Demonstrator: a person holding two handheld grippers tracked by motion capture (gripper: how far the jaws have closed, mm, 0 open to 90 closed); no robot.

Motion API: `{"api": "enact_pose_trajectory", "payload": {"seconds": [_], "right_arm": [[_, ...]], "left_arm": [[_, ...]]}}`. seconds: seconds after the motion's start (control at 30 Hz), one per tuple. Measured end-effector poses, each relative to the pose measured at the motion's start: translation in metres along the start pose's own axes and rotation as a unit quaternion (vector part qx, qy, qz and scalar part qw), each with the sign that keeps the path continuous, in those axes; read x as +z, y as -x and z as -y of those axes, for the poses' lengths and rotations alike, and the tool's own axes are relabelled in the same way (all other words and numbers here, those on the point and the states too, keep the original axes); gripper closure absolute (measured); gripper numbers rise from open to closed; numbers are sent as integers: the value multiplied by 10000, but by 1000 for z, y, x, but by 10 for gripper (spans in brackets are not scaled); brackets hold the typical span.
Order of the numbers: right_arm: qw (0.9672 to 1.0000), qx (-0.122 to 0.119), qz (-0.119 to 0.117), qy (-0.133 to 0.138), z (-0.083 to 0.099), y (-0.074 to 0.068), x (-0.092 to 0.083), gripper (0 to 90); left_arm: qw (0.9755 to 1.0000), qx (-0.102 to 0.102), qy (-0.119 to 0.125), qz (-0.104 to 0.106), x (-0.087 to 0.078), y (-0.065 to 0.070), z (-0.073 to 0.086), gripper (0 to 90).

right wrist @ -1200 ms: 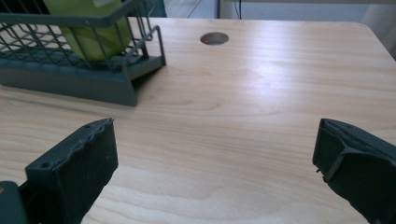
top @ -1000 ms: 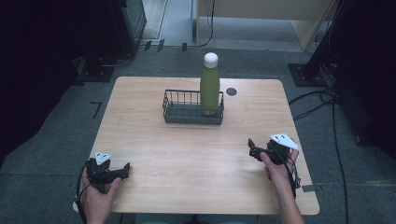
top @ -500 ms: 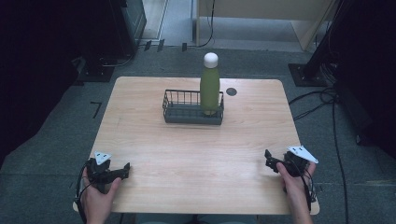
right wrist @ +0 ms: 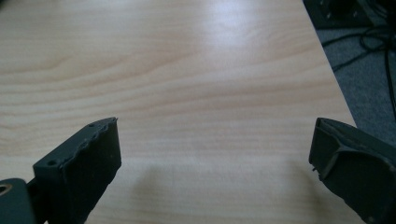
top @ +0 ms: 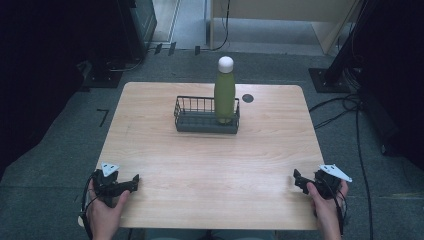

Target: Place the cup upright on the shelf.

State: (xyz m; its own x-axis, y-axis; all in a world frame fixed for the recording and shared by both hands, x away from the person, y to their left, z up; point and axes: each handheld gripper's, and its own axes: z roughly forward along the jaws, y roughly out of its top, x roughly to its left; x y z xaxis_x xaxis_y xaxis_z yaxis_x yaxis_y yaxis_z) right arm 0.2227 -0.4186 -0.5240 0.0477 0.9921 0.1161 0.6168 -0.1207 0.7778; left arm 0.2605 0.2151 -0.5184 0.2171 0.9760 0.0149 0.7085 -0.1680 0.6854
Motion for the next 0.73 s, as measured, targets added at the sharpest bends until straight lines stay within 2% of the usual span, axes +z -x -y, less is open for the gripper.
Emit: {"api": "enact_pose_trajectory", "payload": {"seconds": [0.13, 0.23, 0.33, 0.5, 0.73], "right_arm": [[9994, -67, 82, -328, 2, 0, 1, 20], [9992, -112, 98, -373, 3, -1, 1, 21], [9979, -347, 259, -482, 5, -4, -1, 18], [9974, -487, 138, -505, 10, -4, -6, 21], [9974, -511, 107, -502, 11, -4, -8, 22]], "left_arm": [[10000, 1, 1, 0, 0, 0, 0, 1], [10000, 1, 1, 0, 0, 0, 0, 1], [10000, 2, 0, -2, 0, 0, 0, 1], [10000, 2, 0, -1, 0, 0, 0, 1], [10000, 3, -2, -1, 0, 0, 0, 1]]}}
